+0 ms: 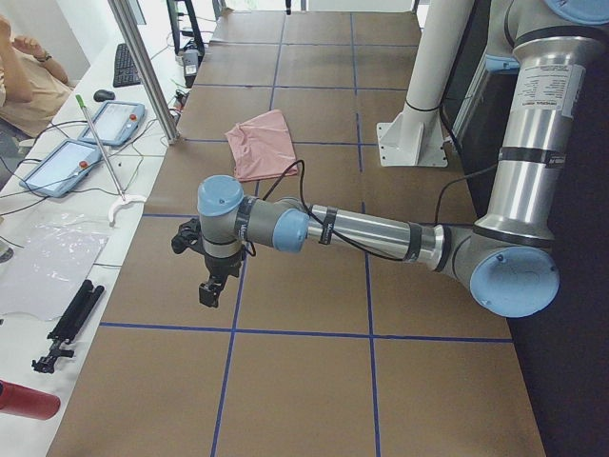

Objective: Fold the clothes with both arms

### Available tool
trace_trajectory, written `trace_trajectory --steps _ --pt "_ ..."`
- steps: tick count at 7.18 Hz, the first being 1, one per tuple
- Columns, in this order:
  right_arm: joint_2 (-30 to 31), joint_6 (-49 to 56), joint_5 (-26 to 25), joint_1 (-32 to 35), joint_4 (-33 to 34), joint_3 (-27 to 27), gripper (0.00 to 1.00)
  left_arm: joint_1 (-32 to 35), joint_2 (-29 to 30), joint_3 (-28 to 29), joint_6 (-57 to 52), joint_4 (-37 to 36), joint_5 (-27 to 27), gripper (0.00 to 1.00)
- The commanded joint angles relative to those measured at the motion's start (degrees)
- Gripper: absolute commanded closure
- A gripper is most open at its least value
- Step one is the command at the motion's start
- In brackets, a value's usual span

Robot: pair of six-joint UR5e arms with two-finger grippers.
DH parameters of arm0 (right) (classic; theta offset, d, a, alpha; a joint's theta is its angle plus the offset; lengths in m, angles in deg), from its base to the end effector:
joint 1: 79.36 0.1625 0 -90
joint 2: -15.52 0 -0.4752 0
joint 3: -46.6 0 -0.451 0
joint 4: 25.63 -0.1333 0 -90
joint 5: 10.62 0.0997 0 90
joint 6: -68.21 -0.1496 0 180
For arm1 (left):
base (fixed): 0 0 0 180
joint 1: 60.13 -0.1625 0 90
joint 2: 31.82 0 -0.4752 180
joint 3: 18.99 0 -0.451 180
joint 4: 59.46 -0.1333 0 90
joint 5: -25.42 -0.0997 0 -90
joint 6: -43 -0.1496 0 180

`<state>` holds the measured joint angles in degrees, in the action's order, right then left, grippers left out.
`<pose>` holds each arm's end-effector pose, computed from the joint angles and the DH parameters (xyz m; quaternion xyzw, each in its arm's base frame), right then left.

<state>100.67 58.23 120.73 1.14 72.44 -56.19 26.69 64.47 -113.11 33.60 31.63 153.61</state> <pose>-0.0629 -0.5846 0.5935 0.0174 -0.3600 -0.0255 0.9325 -0.0065 -0.6181 0.6487 0.1122 0.3199 0.1356 0.9310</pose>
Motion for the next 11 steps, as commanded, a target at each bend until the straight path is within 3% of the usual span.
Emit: trace_trajectory --steps 1,3,6,11 --pt "0.81 0.13 -0.13 -0.17 -0.24 1.54 0.00 0.01 -5.73 -5.34 0.69 -2.50 6.17 0.00" --pt "1.78 0.57 0.30 -0.17 -0.24 2.95 0.00 0.01 -9.43 -8.43 1.22 -2.06 5.93 0.00" --pt "6.17 9.97 1.27 0.45 -0.24 2.78 0.00 0.01 -12.85 -9.15 0.79 -1.88 5.49 0.00" --pt "7.14 9.98 4.88 4.05 -0.24 3.57 0.00 -0.26 -11.31 -8.00 1.14 -2.23 5.58 0.00"
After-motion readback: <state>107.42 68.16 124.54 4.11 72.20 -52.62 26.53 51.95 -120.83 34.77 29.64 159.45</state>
